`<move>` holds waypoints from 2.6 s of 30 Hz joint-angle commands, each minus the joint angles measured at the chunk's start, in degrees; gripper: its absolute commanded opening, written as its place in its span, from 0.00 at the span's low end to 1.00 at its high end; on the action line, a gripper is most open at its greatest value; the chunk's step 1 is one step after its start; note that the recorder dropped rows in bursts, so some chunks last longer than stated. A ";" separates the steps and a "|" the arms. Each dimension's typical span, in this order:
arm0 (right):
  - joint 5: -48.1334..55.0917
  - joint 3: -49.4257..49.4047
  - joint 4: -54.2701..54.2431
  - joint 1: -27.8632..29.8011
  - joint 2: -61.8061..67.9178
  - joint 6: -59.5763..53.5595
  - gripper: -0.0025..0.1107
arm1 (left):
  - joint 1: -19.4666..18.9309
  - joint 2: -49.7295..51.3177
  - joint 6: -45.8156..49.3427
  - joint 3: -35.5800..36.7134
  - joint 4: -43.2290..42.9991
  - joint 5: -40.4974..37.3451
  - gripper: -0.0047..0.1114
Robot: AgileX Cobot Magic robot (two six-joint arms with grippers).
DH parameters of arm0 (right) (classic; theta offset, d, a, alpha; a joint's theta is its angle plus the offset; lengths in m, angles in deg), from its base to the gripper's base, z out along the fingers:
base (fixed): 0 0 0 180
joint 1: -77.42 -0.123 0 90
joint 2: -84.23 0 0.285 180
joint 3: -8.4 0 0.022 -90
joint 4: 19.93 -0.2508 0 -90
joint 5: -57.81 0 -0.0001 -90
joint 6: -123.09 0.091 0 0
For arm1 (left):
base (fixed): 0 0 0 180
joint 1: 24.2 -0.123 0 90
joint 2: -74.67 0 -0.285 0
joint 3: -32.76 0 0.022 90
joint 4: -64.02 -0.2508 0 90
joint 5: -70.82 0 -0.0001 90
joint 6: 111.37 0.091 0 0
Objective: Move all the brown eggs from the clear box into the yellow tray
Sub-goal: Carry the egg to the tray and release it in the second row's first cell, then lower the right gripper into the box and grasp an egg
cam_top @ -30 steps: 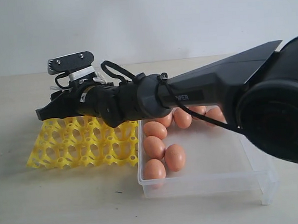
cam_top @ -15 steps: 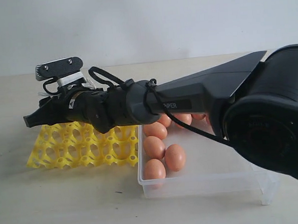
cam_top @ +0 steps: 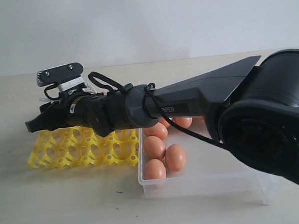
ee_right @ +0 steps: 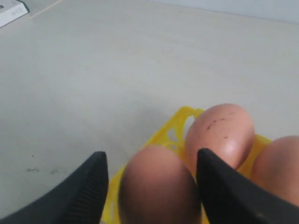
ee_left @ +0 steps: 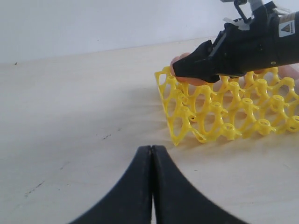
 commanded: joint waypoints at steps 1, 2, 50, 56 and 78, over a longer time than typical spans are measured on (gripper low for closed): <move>-0.27 0.59 0.52 -0.01 -0.30 0.04 0.59 | 0.25 -0.32 -0.01 -0.23 -0.12 0.45 0.04; -0.27 0.59 0.52 -0.01 -0.30 0.04 0.59 | 0.25 -0.32 -0.01 -0.23 -0.12 0.45 0.04; 40.33 -38.79 -3.24 17.42 -46.87 -0.96 0.49 | 0.25 -0.32 -0.01 -0.23 -0.12 0.45 0.04; 41.06 -36.41 -7.42 19.02 -35.68 -4.10 0.50 | 0.25 -0.32 -0.01 -0.23 -0.12 0.45 0.04; 39.08 -34.73 -10.63 20.08 -26.41 -7.93 0.50 | 0.25 -0.32 -0.01 -0.23 -0.12 0.45 0.04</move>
